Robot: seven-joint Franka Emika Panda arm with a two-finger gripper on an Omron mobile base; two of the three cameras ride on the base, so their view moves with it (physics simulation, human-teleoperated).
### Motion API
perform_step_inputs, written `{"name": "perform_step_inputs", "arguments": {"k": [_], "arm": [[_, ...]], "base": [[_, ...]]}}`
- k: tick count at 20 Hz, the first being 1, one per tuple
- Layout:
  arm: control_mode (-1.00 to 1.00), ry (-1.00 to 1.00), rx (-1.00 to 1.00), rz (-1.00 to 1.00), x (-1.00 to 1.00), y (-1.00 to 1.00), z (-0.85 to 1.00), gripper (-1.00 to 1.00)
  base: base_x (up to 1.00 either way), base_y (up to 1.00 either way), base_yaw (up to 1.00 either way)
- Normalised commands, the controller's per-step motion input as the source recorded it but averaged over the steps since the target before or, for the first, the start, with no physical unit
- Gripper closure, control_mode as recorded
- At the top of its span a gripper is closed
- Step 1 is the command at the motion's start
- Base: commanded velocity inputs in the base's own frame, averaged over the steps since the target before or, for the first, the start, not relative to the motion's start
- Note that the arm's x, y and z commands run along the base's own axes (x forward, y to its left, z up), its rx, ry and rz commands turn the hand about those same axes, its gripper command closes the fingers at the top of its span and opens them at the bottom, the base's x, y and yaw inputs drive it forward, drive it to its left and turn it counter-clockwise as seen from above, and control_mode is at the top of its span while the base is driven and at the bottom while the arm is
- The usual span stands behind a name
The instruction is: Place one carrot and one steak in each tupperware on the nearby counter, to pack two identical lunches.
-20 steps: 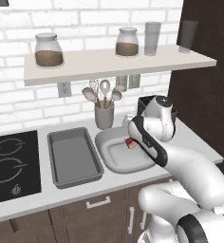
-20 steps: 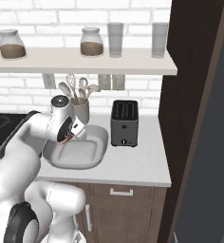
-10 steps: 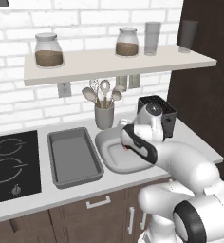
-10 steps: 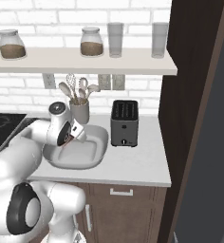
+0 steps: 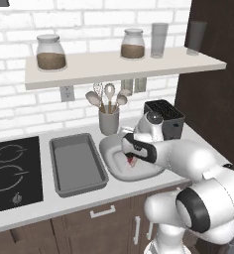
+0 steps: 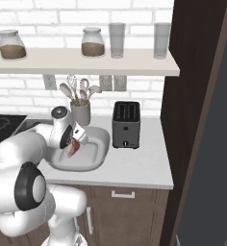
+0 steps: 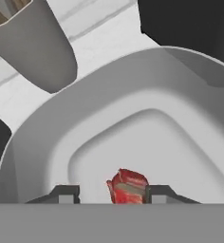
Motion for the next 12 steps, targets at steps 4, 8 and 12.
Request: {"name": "perform_step_inputs", "arguments": {"k": [4,8,12], "arm": [[-1.00,-0.02,0.00,0.00,0.28,0.00,-0.10,-1.00],[-1.00,-0.03,0.00,0.00,0.00,0.00,0.14,-1.00],[-1.00,-0.08,0.00,0.00,-0.49,0.00,0.81,-1.00]], "base": [[0.00,0.00,0.00],[0.00,0.00,0.00],[0.00,0.00,0.00]]}}
